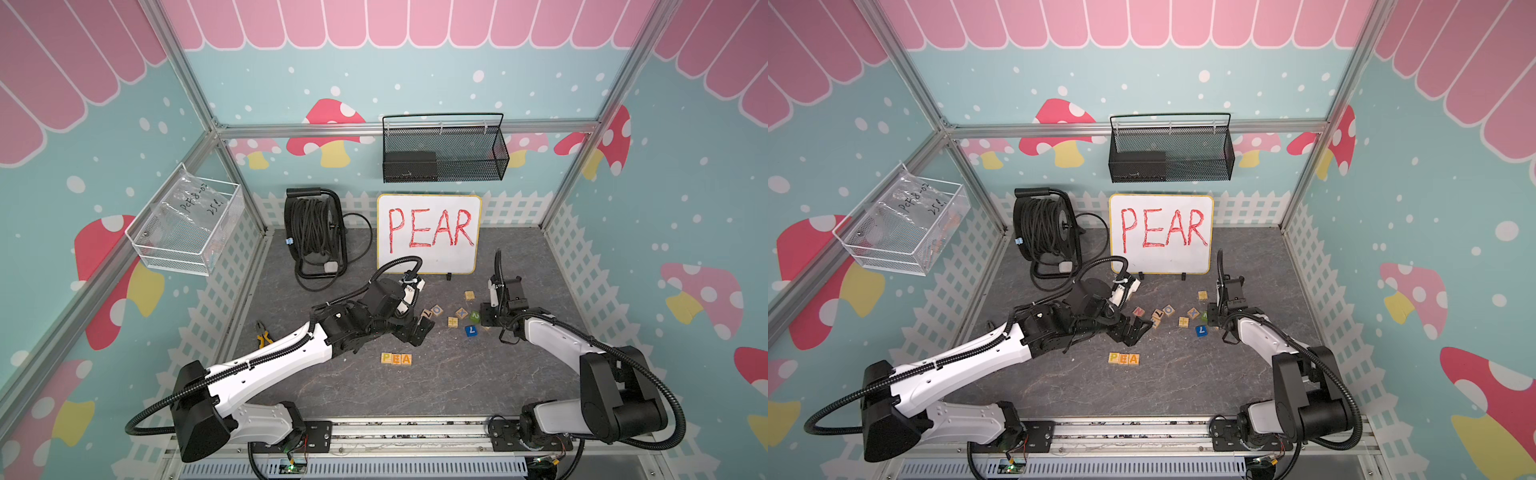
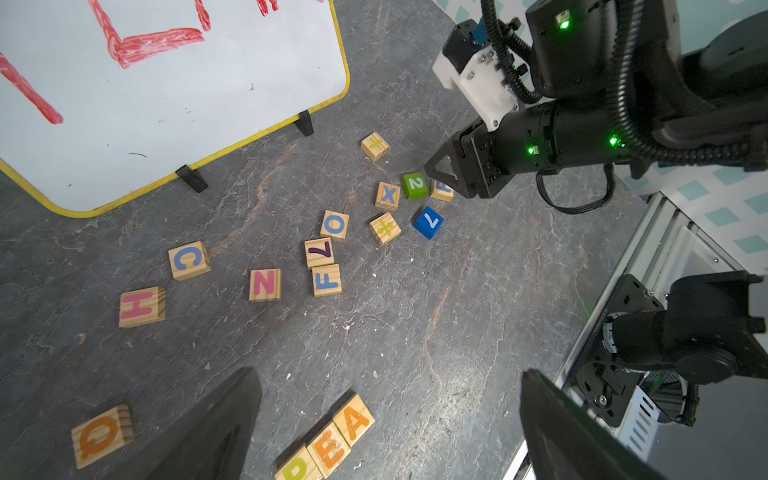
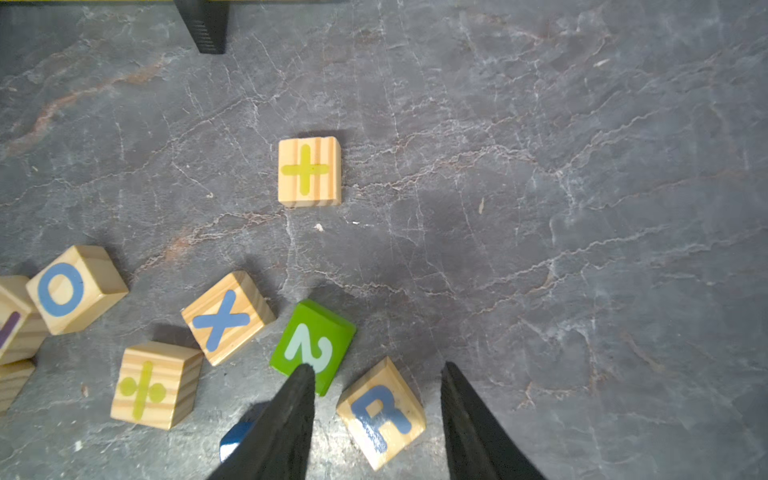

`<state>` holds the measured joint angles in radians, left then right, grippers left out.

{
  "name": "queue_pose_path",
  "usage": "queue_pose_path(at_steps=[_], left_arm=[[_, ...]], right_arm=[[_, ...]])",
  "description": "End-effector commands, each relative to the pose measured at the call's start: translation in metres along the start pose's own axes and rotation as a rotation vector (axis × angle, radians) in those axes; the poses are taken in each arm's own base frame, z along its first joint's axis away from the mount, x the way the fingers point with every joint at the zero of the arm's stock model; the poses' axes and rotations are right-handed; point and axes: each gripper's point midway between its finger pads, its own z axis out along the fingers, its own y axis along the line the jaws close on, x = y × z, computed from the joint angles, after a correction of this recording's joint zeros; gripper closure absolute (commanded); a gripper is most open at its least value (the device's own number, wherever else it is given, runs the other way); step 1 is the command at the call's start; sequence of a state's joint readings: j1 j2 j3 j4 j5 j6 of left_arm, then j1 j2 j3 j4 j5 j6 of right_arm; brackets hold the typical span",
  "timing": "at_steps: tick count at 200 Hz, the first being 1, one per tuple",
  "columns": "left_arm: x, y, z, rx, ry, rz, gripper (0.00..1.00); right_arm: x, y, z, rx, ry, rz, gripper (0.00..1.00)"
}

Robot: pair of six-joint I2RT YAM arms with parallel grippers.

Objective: Spell the uppercase word “pear” with letter blocks
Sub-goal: Adjust the letter block at the center of the board, then pick up the letter block from the center of the board.

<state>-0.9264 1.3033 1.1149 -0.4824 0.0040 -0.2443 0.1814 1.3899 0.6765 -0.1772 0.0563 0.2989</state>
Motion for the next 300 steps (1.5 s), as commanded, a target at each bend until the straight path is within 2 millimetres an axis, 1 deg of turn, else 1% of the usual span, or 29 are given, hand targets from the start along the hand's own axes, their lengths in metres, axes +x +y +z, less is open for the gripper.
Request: queue_pose_path(at_steps=[1, 15, 33, 51, 76, 99, 124, 181, 226, 246, 266, 300], left_arm=[[0.000, 0.000, -0.004, -0.011, -0.001, 0.035, 0.00], [0.000, 0.000, -0.004, -0.009, -0.002, 0.035, 0.00], [0.001, 0.000, -0.004, -0.010, 0.001, 0.037, 0.00], [0.001, 0.001, -0.004, -0.014, 0.003, 0.038, 0.00], [0.000, 0.001, -0.004, -0.014, 0.000, 0.038, 0.00], [-0.001, 0.001, -0.006, -0.017, -0.002, 0.040, 0.00], [0.000, 0.001, -0.006, -0.017, -0.002, 0.041, 0.01], [0.000, 0.001, -0.004, -0.015, 0.002, 0.040, 0.00], [0.001, 0.000, -0.003, -0.012, 0.007, 0.038, 0.01], [0.001, 0.000, -0.003, -0.013, 0.006, 0.038, 0.00], [0.001, 0.000, -0.003, -0.011, 0.009, 0.038, 0.00], [0.000, 0.000, -0.004, -0.009, 0.006, 0.037, 0.01]], right_arm=[[0.001, -0.005, 0.002, 0.023, 0.031, -0.061, 0.49], [0.006, -0.008, 0.005, 0.042, 0.056, -0.057, 0.50], [0.013, -0.007, 0.009, 0.034, 0.080, -0.055, 0.50], [0.015, -0.005, 0.011, 0.025, 0.091, -0.061, 0.49], [0.018, -0.004, 0.015, 0.020, 0.110, -0.069, 0.45], [0.022, -0.004, 0.019, 0.016, 0.137, -0.077, 0.45], [0.027, -0.003, 0.023, 0.011, 0.162, -0.079, 0.47], [0.033, 0.005, 0.020, -0.030, 0.171, -0.057, 0.51], [0.040, 0.008, 0.020, -0.044, 0.195, -0.027, 0.57], [0.043, 0.009, 0.020, -0.043, 0.205, -0.018, 0.57], [0.043, 0.010, 0.019, -0.039, 0.213, -0.014, 0.53], [0.046, 0.009, 0.014, -0.020, 0.228, 0.002, 0.55]])
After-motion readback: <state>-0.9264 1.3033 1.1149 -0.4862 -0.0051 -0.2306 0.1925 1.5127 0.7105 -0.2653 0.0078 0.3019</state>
